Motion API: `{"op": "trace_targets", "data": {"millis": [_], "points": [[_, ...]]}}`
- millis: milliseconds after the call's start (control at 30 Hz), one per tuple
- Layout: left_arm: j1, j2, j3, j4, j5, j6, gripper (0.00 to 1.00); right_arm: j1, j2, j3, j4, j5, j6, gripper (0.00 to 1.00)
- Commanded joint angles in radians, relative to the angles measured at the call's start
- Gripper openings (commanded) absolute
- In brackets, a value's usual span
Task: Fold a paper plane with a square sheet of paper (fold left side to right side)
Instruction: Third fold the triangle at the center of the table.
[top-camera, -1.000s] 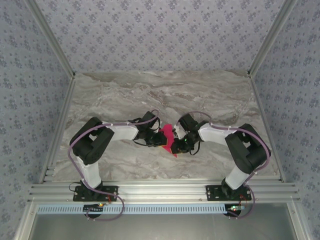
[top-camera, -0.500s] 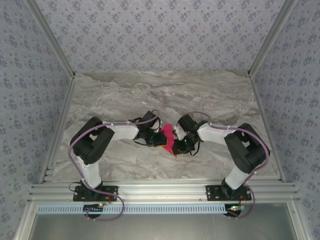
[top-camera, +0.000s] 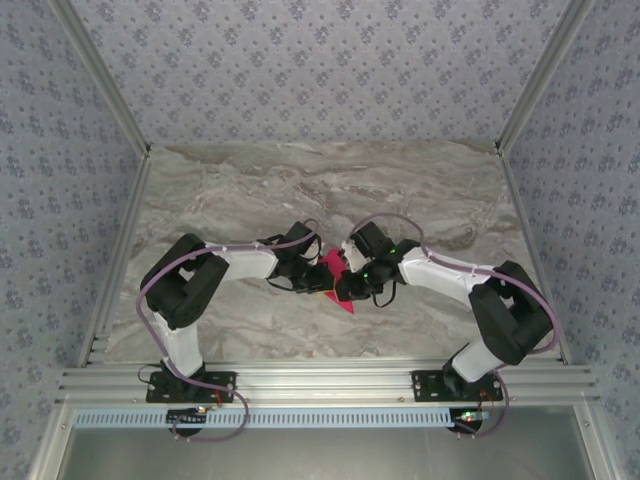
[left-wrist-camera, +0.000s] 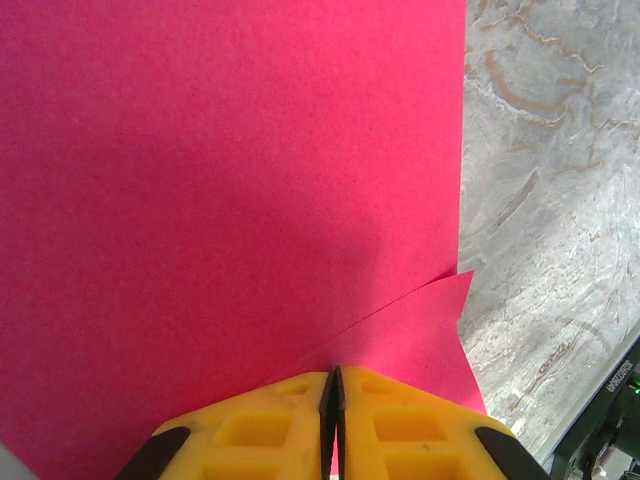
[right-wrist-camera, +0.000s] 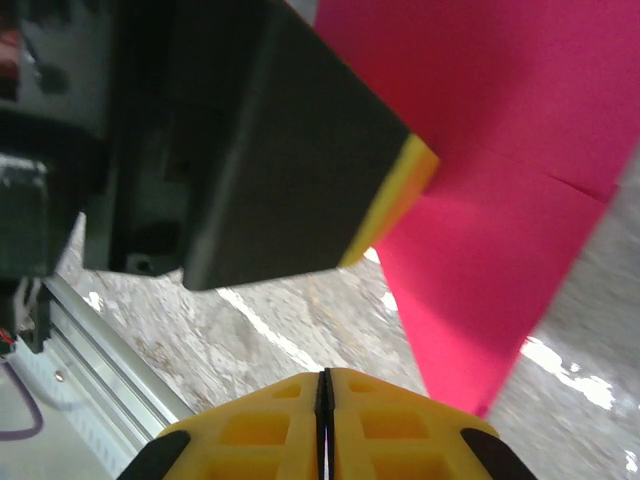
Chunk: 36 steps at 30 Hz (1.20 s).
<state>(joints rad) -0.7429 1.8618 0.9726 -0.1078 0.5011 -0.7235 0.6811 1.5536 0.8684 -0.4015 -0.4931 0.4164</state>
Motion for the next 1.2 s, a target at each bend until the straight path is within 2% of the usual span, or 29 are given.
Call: {"op": "trace_targets", "data": {"millis": [0, 200, 467, 967, 1167], "points": [[-0.008, 0.056, -0.015, -0.082, -0.107, 0.021, 0.12, 0.023, 0.061, 0.001, 0.079, -0.007, 0.090, 0.11], [-0.007, 0.053, -0.016, -0.086, -0.107, 0.023, 0.12, 0.022, 0.119, -0.008, 0.086, 0.020, 0.101, 0.10], [-0.007, 0.057, -0.013, -0.087, -0.110, 0.022, 0.12, 0.000, 0.123, -0.051, 0.062, 0.043, 0.105, 0.10], [-0.007, 0.067, -0.008, -0.104, -0.124, 0.032, 0.12, -0.100, 0.031, -0.158, 0.017, 0.042, 0.085, 0.10], [-0.006, 0.071, 0.001, -0.110, -0.124, 0.036, 0.12, -0.106, 0.012, -0.176, -0.039, 0.047, 0.054, 0.10]]}}
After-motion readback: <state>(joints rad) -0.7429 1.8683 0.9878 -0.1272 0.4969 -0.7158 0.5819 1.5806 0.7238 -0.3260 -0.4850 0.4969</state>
